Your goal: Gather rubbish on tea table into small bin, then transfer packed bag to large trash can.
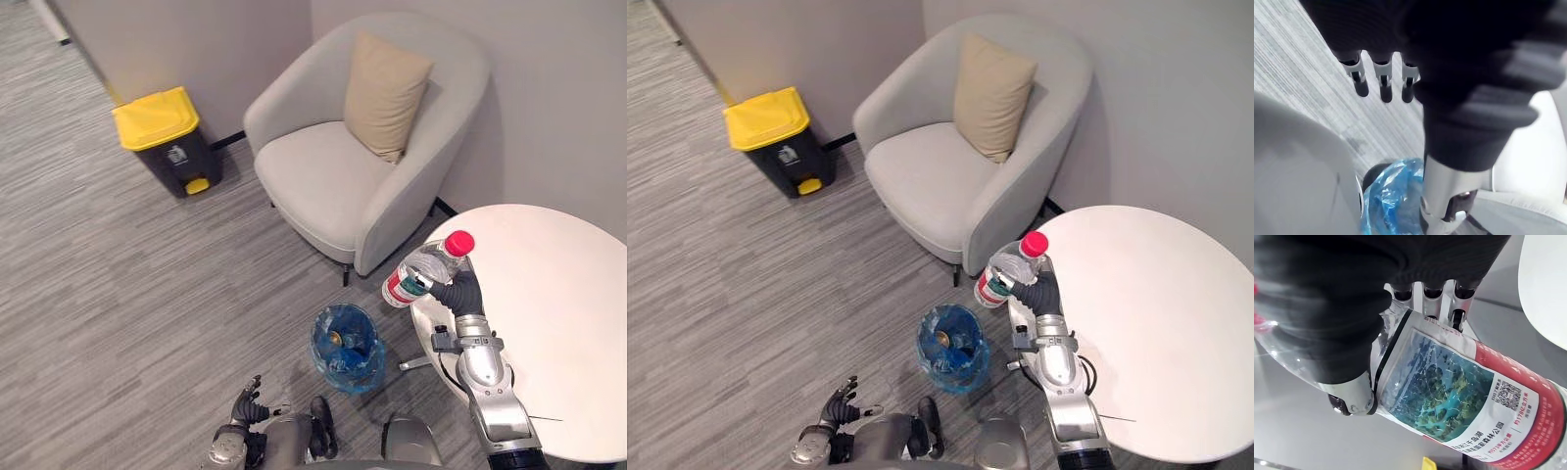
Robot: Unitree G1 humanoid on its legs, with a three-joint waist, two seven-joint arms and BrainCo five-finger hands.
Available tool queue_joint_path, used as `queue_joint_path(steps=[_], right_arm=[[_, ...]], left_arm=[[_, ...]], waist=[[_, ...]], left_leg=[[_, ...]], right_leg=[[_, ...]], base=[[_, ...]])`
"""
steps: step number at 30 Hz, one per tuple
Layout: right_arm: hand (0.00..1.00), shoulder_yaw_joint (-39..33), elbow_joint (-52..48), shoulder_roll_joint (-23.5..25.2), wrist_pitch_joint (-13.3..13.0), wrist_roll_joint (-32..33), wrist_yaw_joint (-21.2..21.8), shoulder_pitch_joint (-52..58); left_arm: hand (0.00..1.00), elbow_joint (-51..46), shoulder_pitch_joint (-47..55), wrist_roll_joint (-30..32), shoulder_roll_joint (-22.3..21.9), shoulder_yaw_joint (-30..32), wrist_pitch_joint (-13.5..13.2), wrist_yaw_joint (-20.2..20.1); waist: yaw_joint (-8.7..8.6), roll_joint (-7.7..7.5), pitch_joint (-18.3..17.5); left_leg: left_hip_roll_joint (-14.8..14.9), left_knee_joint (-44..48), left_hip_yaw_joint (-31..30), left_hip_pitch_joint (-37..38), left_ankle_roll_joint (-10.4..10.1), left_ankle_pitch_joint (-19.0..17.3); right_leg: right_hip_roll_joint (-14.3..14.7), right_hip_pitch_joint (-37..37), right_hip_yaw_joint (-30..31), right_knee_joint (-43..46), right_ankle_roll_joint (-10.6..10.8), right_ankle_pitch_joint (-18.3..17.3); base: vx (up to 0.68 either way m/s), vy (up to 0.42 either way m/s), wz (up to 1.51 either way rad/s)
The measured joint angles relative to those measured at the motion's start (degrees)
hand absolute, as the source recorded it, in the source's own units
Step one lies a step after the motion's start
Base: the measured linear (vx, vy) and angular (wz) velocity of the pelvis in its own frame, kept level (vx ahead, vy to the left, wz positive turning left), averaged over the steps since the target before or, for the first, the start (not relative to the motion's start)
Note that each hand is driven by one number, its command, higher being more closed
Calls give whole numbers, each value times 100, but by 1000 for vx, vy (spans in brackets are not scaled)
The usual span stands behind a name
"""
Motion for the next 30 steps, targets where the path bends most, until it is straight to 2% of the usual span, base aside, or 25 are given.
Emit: queue_joint_path(steps=[3,10,15,18,21,26,30], right_arm=[[100,-41,-3,17,-1,2,110,9],[100,-6,-5,25,-1,90,337,222],[100,354,6,-76,-2,217,470,150],[100,677,178,-326,-14,238,493,-261],[100,936,473,-575,-14,238,493,-793],[100,1237,766,-849,-13,227,479,-1590],[100,1385,1219,-1043,21,179,426,-2057]], left_arm=[[0,39,2,5,-3,22,2,-22],[0,55,1,12,-7,9,11,-30],[0,88,-18,12,-5,-30,8,-32],[0,161,-196,13,-6,-107,9,-29],[0,160,-404,5,-14,-142,2,-24],[0,51,-807,-7,67,-35,-37,11],[0,40,-999,-16,102,11,-38,68]], waist=[[-23,-1,0],[-23,-1,-2],[-8,11,6],[-17,114,135],[-15,218,441],[1,243,944],[24,262,982]], left_leg=[[100,-11,-3,26,1,29],[84,-111,-103,131,-28,52],[73,-163,-134,54,-161,144],[109,-14,-148,-311,-192,209],[127,158,-190,-696,-246,258],[220,572,-241,-1597,-295,318],[261,708,-239,-2216,-267,454]], right_leg=[[112,158,-38,-239,-32,94],[154,395,-162,-513,-33,142],[144,284,-200,-451,-37,144],[145,-153,-201,-137,-68,125],[81,-599,-213,257,-144,63],[44,-1579,-233,974,-259,-21],[16,-2258,-252,1263,-315,-2]], base=[[60,-65,-8],[57,-20,7],[-28,-14,4],[-128,-31,2],[-192,-30,12],[-191,-50,12],[-139,-53,6]])
